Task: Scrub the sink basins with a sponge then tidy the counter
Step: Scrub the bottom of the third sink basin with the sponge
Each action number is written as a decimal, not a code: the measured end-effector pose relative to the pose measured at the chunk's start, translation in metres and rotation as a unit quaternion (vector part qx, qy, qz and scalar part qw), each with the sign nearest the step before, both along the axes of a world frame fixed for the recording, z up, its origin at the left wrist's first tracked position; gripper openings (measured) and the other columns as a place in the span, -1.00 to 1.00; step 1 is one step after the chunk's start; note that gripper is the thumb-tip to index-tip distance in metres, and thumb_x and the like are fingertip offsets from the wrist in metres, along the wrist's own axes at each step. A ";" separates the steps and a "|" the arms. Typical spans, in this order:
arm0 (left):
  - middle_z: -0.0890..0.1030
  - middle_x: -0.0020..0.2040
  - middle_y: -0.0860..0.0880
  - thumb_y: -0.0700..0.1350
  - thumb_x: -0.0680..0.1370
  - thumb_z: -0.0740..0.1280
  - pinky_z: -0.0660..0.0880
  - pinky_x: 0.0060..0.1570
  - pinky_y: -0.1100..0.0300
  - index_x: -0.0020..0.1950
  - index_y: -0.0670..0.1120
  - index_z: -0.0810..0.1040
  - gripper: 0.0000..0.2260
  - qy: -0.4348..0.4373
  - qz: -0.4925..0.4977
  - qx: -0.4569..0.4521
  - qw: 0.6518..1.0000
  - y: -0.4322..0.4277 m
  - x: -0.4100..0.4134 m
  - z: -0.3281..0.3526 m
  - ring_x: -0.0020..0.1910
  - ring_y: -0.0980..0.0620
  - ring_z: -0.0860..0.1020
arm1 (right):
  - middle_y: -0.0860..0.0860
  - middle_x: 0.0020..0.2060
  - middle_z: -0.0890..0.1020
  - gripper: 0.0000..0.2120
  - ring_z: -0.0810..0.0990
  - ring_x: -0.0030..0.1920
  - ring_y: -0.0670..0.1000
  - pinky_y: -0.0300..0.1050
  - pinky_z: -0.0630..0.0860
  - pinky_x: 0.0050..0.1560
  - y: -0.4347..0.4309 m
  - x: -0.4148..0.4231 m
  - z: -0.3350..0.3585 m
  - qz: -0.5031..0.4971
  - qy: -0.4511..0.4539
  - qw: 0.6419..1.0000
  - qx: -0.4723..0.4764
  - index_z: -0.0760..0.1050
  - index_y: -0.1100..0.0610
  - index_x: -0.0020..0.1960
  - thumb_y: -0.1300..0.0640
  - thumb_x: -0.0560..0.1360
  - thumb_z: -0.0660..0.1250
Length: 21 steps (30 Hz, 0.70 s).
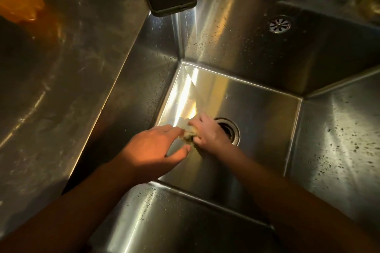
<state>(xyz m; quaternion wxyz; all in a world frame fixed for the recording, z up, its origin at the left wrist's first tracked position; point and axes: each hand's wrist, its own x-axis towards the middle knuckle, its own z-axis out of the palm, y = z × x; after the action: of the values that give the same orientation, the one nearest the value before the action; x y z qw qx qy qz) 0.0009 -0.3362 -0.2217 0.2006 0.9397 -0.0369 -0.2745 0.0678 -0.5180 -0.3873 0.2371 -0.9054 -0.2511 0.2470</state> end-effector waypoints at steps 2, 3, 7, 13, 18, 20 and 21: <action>0.52 0.26 0.14 0.35 0.57 0.07 0.46 0.15 0.10 0.34 0.16 0.40 -0.55 -0.001 -0.003 -0.005 1.000 0.001 0.000 0.000 0.17 0.14 0.50 | -0.04 0.19 0.38 -0.56 0.42 0.19 0.02 -0.05 0.47 0.15 -0.015 -0.021 0.002 0.005 0.000 1.000 0.001 0.41 -0.05 0.28 0.08 0.43 0.42; 0.52 0.27 0.15 0.35 0.57 0.07 0.46 0.14 0.11 0.36 0.16 0.40 -0.54 -0.002 -0.004 -0.009 1.000 0.001 0.000 0.000 0.17 0.14 0.50 | -0.05 0.18 0.39 -0.56 0.42 0.18 0.01 -0.05 0.47 0.15 -0.025 -0.029 0.003 -0.010 0.008 1.000 -0.001 0.42 -0.05 0.27 0.07 0.43 0.43; 0.53 0.28 0.17 0.35 0.58 0.08 0.47 0.12 0.14 0.38 0.16 0.40 -0.54 -0.016 -0.004 -0.029 0.999 0.003 -0.003 0.000 0.15 0.15 0.51 | -0.11 0.14 0.46 -0.57 0.50 0.10 -0.07 -0.20 0.46 0.12 -0.070 -0.048 0.017 -0.159 0.043 0.986 0.033 0.51 -0.08 0.24 0.09 0.39 0.46; 0.57 0.24 0.13 0.27 0.59 0.18 0.46 0.07 0.20 0.34 0.10 0.48 -0.59 -0.029 0.006 -0.051 0.998 0.000 -0.006 0.005 0.13 0.14 0.55 | -0.07 0.01 0.50 -0.62 0.54 -0.04 -0.10 -0.24 0.49 -0.02 -0.099 -0.047 0.070 -0.302 0.023 0.949 0.082 0.56 -0.04 0.18 0.16 0.39 0.49; 0.60 0.24 0.08 0.28 0.59 0.15 0.49 0.13 0.17 0.33 0.06 0.50 -0.56 -0.023 -0.012 -0.031 0.999 -0.005 -0.015 0.017 0.15 0.08 0.58 | -0.06 0.07 0.51 -0.60 0.56 0.06 -0.07 -0.07 0.58 0.10 -0.100 -0.063 0.109 -0.367 0.056 0.920 0.121 0.55 -0.06 0.21 0.15 0.40 0.49; 0.60 0.23 0.07 0.32 0.58 0.10 0.50 0.15 0.14 0.33 0.07 0.50 -0.52 -0.034 -0.031 -0.029 0.999 -0.010 -0.019 0.027 0.16 0.06 0.58 | -0.06 0.08 0.52 -0.59 0.57 0.07 -0.05 -0.01 0.58 0.14 -0.101 -0.073 0.125 -0.381 0.061 0.912 0.142 0.56 -0.05 0.22 0.13 0.39 0.50; 0.60 0.23 0.08 0.33 0.58 0.09 0.50 0.16 0.13 0.33 0.07 0.49 -0.51 -0.040 -0.027 -0.032 0.998 -0.014 -0.020 0.035 0.17 0.06 0.58 | -0.07 0.08 0.52 -0.59 0.57 0.07 -0.07 -0.04 0.58 0.13 -0.101 -0.079 0.134 -0.389 0.061 0.907 0.150 0.56 -0.04 0.22 0.12 0.39 0.50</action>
<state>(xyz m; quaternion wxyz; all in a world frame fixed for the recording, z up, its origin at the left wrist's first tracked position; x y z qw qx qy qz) -0.0192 -0.3503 -0.1868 0.2217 0.9416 -0.0793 -0.2409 -0.0109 -0.6190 -0.2528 0.4624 -0.8681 0.1018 0.1489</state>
